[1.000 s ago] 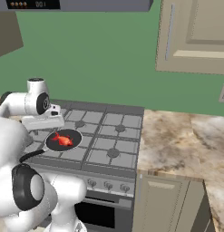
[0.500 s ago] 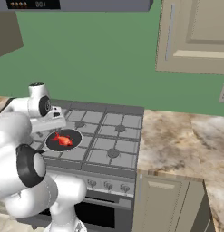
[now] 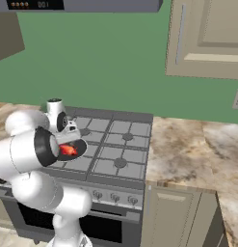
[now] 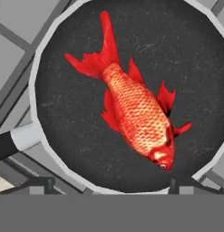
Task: Place the fish on the plate and place the carrot on the same plate.
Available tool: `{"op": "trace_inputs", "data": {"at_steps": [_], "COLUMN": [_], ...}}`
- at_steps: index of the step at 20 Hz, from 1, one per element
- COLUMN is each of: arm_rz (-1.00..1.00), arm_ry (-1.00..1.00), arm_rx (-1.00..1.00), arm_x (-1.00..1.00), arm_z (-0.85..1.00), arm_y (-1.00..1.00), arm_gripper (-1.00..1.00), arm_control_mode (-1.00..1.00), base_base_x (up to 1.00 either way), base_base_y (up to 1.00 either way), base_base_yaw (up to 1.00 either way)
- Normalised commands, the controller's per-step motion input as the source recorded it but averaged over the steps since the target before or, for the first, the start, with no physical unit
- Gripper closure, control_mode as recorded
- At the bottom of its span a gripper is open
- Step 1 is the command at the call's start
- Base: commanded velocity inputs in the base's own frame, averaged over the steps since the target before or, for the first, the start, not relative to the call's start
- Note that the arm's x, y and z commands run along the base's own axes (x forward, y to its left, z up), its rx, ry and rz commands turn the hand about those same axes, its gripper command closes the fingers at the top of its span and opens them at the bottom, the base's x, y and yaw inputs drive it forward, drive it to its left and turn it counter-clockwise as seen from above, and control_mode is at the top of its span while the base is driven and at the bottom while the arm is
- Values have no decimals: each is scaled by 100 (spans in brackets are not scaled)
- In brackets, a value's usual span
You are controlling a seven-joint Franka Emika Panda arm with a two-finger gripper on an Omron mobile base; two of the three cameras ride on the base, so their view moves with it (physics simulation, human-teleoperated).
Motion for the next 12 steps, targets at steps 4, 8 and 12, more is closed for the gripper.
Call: {"op": "trace_inputs", "data": {"at_steps": [4, 8, 12], "arm_rz": [9, 7, 7], "arm_ry": [0, -1, -4], "arm_rx": [0, 0, 0], "arm_x": [43, 30, 18], "arm_z": [-44, -25, -19], "arm_y": [-3, -1, 0], "arm_gripper": [-100, -100, -100], "arm_control_mode": [-100, -100, -100], "base_base_x": [0, 0, 0], "base_base_y": [0, 0, 0], "base_base_yaw": [0, 0, 0]}}
